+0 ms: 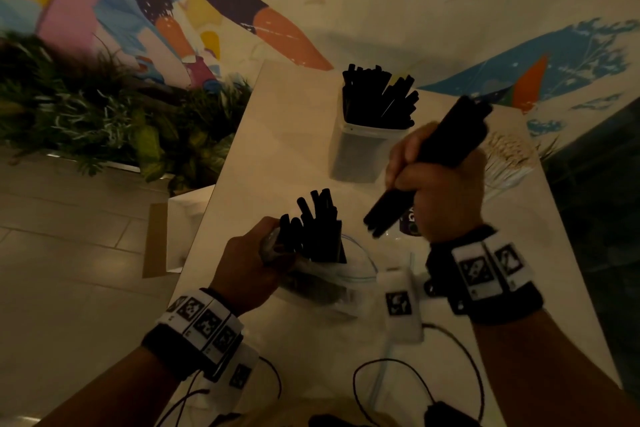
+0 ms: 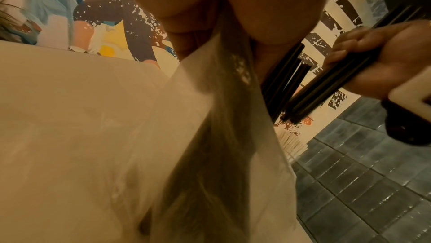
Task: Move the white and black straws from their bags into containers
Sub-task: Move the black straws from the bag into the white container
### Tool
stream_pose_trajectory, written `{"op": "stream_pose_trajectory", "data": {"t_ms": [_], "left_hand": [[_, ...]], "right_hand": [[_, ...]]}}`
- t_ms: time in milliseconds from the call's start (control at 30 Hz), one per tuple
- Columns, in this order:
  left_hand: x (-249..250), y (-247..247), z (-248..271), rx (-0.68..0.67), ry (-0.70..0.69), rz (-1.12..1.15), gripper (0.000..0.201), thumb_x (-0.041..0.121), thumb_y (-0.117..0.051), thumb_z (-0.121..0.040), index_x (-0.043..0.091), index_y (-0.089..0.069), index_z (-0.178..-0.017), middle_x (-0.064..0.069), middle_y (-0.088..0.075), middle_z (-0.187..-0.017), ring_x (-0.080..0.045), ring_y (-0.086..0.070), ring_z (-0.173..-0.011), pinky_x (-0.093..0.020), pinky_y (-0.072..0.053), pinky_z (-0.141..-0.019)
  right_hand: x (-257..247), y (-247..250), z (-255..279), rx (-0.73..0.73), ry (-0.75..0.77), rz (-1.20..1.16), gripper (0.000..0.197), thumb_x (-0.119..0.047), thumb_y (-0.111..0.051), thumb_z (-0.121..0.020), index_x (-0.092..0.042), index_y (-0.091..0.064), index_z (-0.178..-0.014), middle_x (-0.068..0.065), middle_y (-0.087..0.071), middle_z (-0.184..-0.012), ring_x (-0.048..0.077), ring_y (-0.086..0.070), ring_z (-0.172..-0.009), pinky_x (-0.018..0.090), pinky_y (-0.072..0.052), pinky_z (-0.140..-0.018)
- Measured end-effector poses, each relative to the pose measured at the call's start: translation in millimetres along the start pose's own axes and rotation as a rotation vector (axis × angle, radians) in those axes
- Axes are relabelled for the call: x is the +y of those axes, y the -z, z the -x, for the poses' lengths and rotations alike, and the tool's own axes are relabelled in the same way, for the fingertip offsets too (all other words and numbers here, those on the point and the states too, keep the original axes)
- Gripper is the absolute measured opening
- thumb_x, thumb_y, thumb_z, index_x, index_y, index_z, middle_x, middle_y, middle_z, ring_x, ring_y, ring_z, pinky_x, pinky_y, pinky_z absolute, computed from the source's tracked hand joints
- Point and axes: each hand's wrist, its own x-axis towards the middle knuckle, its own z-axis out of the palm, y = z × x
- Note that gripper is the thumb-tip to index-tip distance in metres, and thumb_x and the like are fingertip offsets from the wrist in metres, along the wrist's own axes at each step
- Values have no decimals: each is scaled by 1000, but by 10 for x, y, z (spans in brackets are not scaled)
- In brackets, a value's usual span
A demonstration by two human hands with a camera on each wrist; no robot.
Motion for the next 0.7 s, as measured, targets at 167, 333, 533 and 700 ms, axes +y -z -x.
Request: {"op": "stream_pose_trajectory", "data": {"t_ms": [167, 333, 533, 700], "left_hand": [[-25, -2, 27, 17, 9, -10, 38, 19, -77, -75, 31, -54, -102, 20, -63, -85, 4, -62, -78, -4, -44, -67], [-50, -5, 36, 1, 18, -8, 33, 29, -73, -75, 36, -54, -102, 21, -63, -88, 1, -62, -83, -5, -44, -67], [-70, 5, 45, 14, 1, -18, 37, 46, -61, -71, 31, -58, -104, 14, -67, -88, -6, -64, -81, -26, -56, -69], [-59, 3, 37, 17, 22, -15, 34, 32, -67, -74, 23, -60, -106, 11, -69, -91, -10, -66, -80, -36, -56, -69]], "right_hand": [[-285, 28, -613, 49, 256, -133, 45, 23, -47, -54, -21, -54, -53, -5, -54, -52, 19, -53, -51, 30, -43, -53], [-338, 40, -1159, 131, 440, -162, 39, 28, -49, -58, -11, -51, -61, 9, -52, -64, 26, -58, -58, 38, -48, -63], [142, 68, -1420, 182, 224, -141, 37, 26, -47, -57, -11, -52, -51, 9, -54, -56, 24, -58, -56, 32, -50, -61], [381, 201, -1487, 191, 158, -63, 40, 25, -51, -60, -15, -54, -52, 3, -59, -55, 27, -60, -61, 36, -52, -68]]}}
